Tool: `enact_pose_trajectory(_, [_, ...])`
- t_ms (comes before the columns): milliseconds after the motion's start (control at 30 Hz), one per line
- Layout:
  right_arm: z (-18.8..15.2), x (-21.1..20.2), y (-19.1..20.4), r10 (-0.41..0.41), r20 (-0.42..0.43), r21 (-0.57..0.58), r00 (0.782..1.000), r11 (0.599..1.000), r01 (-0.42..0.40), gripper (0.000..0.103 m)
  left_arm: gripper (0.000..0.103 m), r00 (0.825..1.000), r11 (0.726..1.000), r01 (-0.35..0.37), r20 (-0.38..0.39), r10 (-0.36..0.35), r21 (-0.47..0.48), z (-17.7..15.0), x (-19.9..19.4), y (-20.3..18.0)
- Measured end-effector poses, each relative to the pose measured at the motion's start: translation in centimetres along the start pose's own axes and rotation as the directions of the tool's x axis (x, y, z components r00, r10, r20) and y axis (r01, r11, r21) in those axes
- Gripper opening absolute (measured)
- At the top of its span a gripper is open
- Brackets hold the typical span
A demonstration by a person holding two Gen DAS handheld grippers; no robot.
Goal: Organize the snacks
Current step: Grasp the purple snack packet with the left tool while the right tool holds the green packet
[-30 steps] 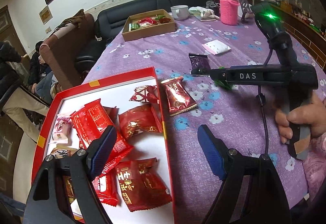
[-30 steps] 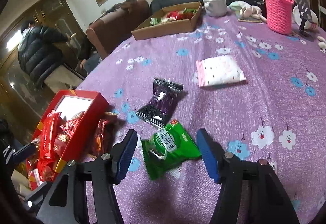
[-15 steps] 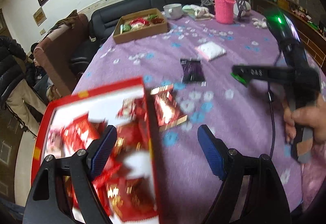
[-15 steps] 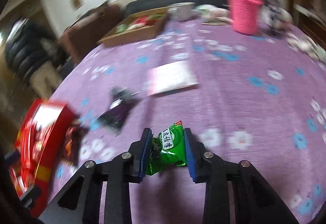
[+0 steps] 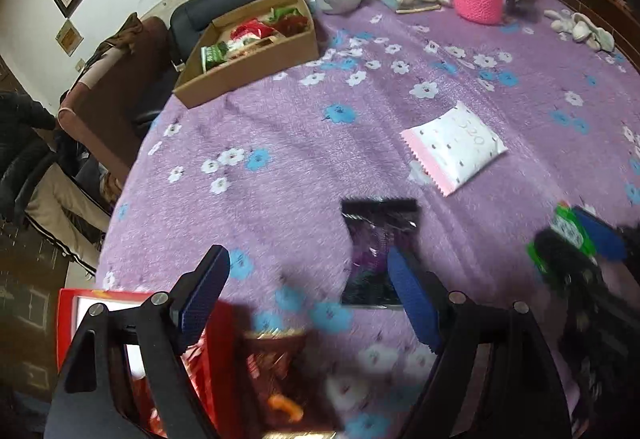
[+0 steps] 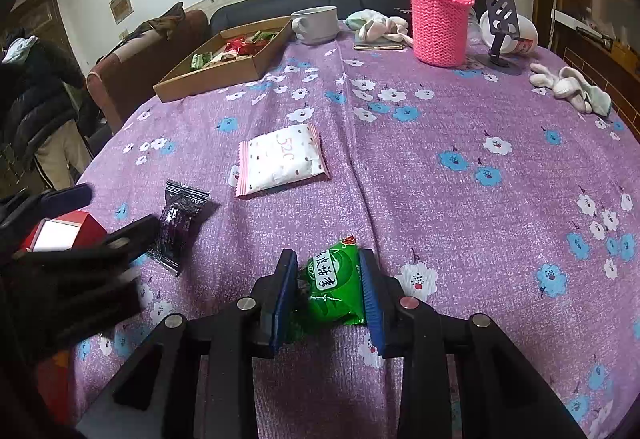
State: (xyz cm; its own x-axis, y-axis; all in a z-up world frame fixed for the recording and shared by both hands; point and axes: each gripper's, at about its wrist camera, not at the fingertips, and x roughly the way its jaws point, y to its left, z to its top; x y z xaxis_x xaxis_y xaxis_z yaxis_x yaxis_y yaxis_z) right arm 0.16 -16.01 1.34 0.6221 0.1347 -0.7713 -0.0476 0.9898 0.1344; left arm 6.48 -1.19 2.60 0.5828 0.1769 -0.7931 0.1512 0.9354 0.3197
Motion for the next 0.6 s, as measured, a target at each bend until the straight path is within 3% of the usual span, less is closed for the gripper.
enact_pose_trajectory(133, [0.0,0.0,-0.1,-0.002,-0.011,-0.003,1.0,1.0,0.002,0.035,0.083,0.999,0.999,0.027,-0.021,-0.026,0.026,0.1,0.7,-1.6])
enact_pose_trajectory(367, [-0.2,-0.1,0.5,-0.03,-0.029,-0.046,0.999,0.999,0.028,0.038,0.086,1.0,0.999,0.008,0.002,-0.008,0.032,0.9,1.3,-2.2])
enact_pose_trajectory(600, [-0.7,-0.2,1.8,-0.09,-0.01,-0.137,0.996,0.987,0.088,0.035,0.086,0.998,0.996,-0.064,0.011,0.064,0.056,0.6,0.6,-3.4])
